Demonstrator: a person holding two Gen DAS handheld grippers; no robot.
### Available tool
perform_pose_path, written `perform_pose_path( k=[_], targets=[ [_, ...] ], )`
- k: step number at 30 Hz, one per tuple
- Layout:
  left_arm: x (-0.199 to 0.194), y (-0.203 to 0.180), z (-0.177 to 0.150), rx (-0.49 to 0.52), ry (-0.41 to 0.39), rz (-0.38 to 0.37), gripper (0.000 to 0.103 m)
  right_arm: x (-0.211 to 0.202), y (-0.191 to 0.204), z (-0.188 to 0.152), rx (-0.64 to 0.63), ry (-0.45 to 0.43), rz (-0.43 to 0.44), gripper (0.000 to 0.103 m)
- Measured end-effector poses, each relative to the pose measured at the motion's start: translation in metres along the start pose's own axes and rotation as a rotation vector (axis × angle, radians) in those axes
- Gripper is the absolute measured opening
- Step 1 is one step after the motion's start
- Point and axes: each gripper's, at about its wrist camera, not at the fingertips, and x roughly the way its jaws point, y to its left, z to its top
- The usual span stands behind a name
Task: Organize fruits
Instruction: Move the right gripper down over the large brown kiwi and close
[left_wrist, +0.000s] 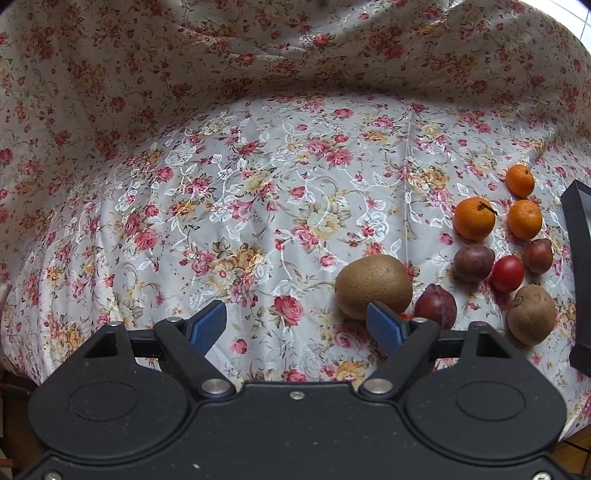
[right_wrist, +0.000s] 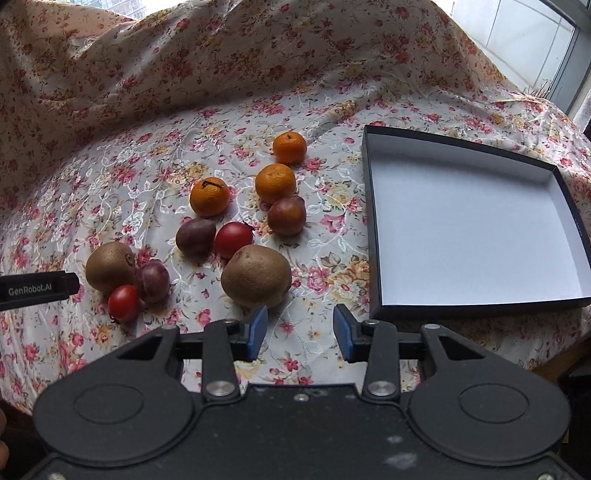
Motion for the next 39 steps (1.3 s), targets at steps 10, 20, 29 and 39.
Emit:
perform_pose_path(
  k=[10,20,29,39],
  targets=[
    [0.020,-0.015,0.016,0.024,-0.013,-0.002,0.085,0.025,0.010,0.049,0.008,0.041,0.081,0.041],
    [0.022,0.002,0.023,-0.088,-0.007,-0.137,0.084,0.056,-0.009,0.052,0.118,0.111,0.113,0.042],
    [0.018,0.009,0.023,-0.133,-0.044,-0.146,0.084,0.060,-0.007,0.053,0.142,0.141,0.150,0.042],
    [0.017,0.001,0.021,-0.073,-0.048,-0.151,0.084,0.070,0.004,0.055,0.151,0.156,0.125,0.051]
  ],
)
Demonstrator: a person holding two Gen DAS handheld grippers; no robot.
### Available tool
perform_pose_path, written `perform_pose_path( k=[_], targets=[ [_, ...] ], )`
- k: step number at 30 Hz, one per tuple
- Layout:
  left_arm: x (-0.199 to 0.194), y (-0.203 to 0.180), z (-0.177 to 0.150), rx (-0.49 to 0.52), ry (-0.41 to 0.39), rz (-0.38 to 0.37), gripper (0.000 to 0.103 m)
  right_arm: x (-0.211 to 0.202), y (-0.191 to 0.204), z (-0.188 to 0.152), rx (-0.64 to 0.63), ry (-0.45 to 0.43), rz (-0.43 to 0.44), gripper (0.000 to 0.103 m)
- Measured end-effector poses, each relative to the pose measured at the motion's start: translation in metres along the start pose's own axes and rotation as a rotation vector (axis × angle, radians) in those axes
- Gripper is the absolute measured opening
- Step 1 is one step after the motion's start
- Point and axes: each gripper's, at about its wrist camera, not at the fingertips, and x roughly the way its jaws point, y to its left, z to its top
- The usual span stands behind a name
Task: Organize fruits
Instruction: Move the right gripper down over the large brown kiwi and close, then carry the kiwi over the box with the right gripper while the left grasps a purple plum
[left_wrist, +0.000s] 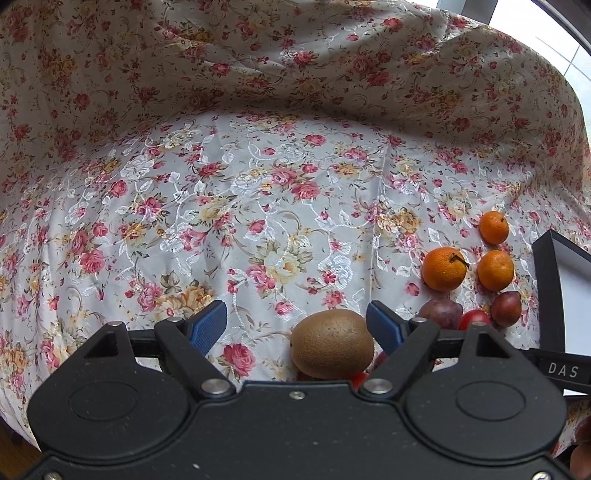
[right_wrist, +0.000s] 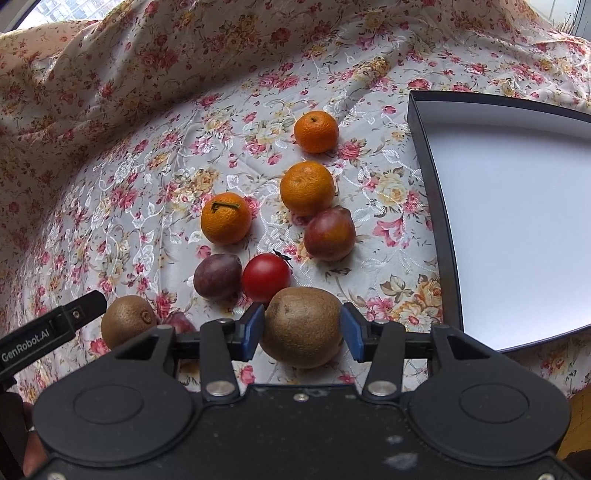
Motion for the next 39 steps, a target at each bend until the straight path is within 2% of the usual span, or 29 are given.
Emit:
perform_pose_path(
  k=[6,14,19,26,32,35,39],
  targets=[
    [0.001,0.005,0.000,-0.009,0.004,0.005,0.084,0.008,0.005,0.002,-0.005,0.014,-0.041,0.057],
    [0.001,0.006,-0.001,0.008,0.006,0.010,0.084,0.022,-0.001,0.003,0.051,0.075,-0.043,0.061],
    [0.003,0.004,-0.002,0.028,0.014,0.013,0.084,0.033,-0.005,0.002,0.084,0.146,-0.005,0.060],
    [0.000,0.006,-0.001,0.009,0.012,0.013,0.084,0.026,-0.012,0.001,0.123,0.139,0.046,0.059],
    [-0.001,0.002,-0.001,0.010,-0.003,0.036,0.084,-0.010,-0.017,0.007,0.101,0.001,0.105,0.059],
    [-0.004,-0.002,0.000,0.009,-0.021,0.036,0.084,-0.038,-0.025,0.012,0.090,-0.116,0.081,0.059],
    [-0.007,-0.017,0.000,0.015,-0.046,0.037,0.084,-0.068,-0.049,0.024,0.137,-0.238,0.018,0.059]
  ],
)
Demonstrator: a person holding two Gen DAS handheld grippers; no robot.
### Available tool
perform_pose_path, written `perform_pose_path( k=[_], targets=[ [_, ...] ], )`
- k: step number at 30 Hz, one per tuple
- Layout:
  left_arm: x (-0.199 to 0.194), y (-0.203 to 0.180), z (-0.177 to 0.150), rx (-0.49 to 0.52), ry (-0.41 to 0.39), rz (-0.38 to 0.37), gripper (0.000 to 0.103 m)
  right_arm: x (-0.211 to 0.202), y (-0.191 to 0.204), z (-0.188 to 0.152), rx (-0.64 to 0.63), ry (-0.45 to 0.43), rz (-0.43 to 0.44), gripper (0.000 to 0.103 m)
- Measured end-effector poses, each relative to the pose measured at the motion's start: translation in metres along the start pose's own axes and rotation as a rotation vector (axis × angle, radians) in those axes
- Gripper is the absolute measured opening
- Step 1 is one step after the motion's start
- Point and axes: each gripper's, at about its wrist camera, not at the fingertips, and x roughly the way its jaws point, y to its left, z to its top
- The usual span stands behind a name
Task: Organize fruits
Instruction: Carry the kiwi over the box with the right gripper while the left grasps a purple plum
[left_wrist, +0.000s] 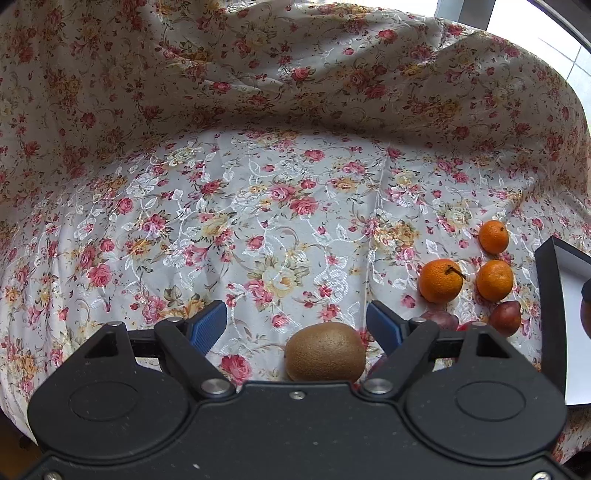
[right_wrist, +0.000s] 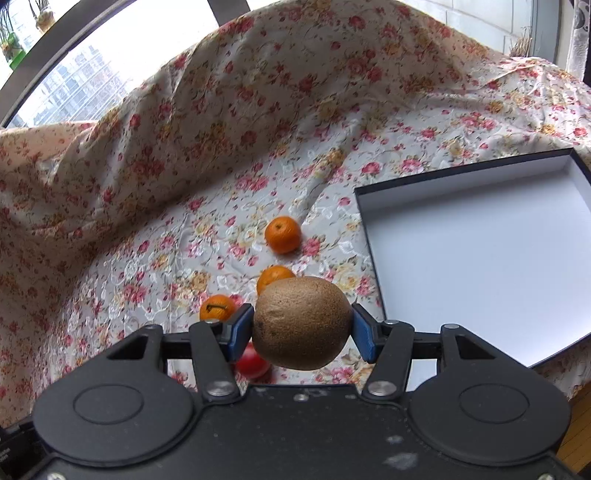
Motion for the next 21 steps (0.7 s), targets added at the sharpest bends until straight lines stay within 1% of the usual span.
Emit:
perform_pose_path(
  k=[2,4,7,10,14,17,20,21],
  targets=[
    [0.000,-0.010,0.000,0.006,0.000,-0.006,0.084,-0.008,-0.014,0.011,0.027,-0.044,-0.046,0.059],
    [-0.001,-0.022,0.000,0.019,0.001,-0.006,0.084,-0.010,-0.027,0.025,0.055,-0.068,-0.092,0.059],
    [-0.001,-0.041,-0.001,0.047,0.001,-0.016,0.084,-0.008,-0.049,0.044,0.096,-0.077,-0.148,0.059],
    [0.000,-0.061,-0.003,0.079,0.016,-0.048,0.084,-0.004,-0.073,0.054,0.131,-0.080,-0.177,0.059],
    [0.004,-0.090,-0.009,0.154,0.038,-0.084,0.084,0.004,-0.103,0.046,0.159,-0.074,-0.206,0.059],
    [0.013,-0.104,-0.013,0.199,0.073,-0.091,0.084,0.015,-0.119,0.038,0.165,-0.035,-0.244,0.059],
    [0.025,-0.105,-0.013,0.176,0.121,-0.086,0.083,0.020,-0.131,0.037,0.181,-0.023,-0.256,0.059],
    [0.028,-0.102,-0.012,0.153,0.134,-0.086,0.080,0.019,-0.133,0.038,0.192,-0.026,-0.254,0.059]
  ],
)
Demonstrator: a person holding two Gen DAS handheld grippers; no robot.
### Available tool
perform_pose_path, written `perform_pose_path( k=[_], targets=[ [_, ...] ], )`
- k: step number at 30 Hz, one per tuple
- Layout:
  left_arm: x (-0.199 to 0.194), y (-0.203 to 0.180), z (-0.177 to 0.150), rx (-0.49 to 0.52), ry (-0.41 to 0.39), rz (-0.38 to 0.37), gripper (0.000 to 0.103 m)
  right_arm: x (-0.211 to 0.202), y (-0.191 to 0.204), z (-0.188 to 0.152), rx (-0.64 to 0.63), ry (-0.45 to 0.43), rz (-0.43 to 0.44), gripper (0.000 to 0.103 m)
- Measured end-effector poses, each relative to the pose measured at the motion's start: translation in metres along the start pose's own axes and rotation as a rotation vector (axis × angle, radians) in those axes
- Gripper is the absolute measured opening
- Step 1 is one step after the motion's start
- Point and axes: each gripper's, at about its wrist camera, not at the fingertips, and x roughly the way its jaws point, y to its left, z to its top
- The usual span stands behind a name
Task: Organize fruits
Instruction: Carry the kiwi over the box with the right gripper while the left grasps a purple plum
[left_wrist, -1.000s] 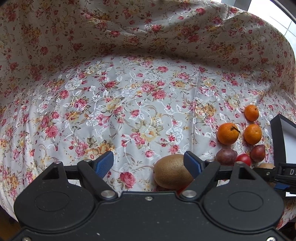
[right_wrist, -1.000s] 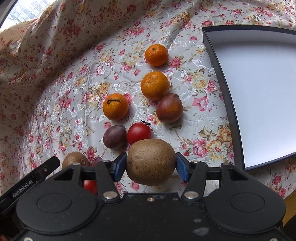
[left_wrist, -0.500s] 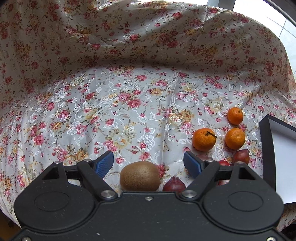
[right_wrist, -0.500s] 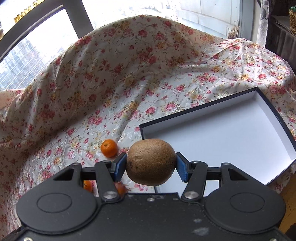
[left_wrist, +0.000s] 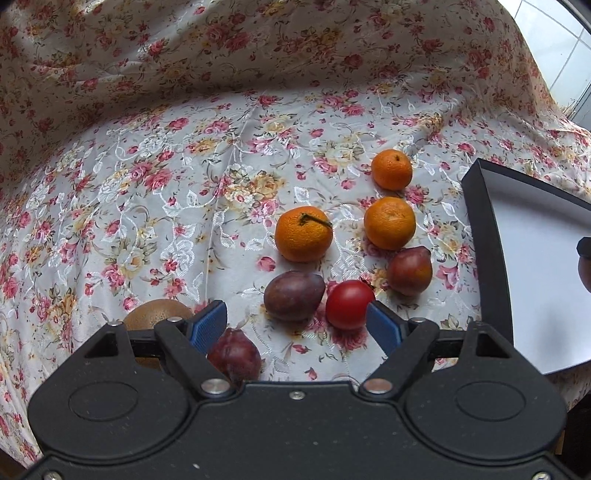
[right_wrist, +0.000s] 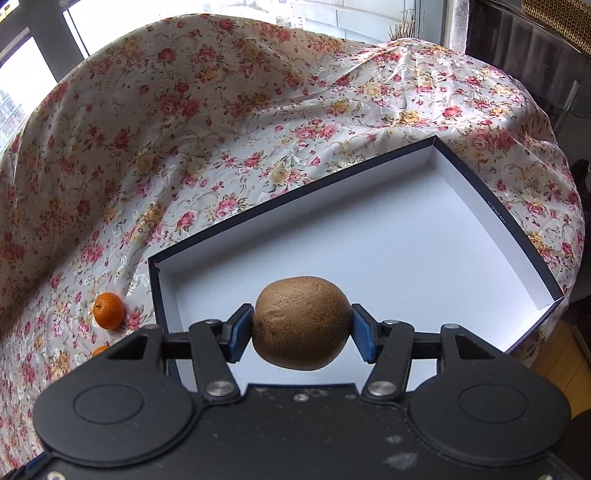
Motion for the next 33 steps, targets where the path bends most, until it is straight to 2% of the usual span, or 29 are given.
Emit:
perform_pose_path(
  k=[4,13,17,19,23,30,33],
  targets=[
    [0.010,0.010,0.007,-0.094,0.030,-0.021,0.076,0.000,-0.008,0.006,0.035,0.001,0.021,0.059],
    [0.023,0.012,0.018,-0.185,0.048,-0.078,0.075,0.003,-0.014,0.005,0.047,0.025,0.028,0.059],
    [0.020,0.022,0.018,-0.229,0.023,-0.039,0.070,0.002,-0.012,0.004,0.033,0.020,0.022,0.059],
    [0.020,0.027,0.018,-0.242,0.021,-0.016,0.064,0.001,-0.011,0.004,0.032,0.018,0.023,0.059],
    [0.023,0.036,0.018,-0.285,0.040,-0.040,0.065,0.001,-0.011,0.004,0.039,0.023,0.031,0.059],
    [0.032,0.018,0.015,-0.202,0.086,-0.034,0.064,0.001,-0.006,0.004,0.018,0.023,0.036,0.059],
    [0.034,0.008,0.015,-0.161,0.079,-0.018,0.064,0.003,-0.006,0.004,0.008,0.031,0.042,0.059]
  ],
)
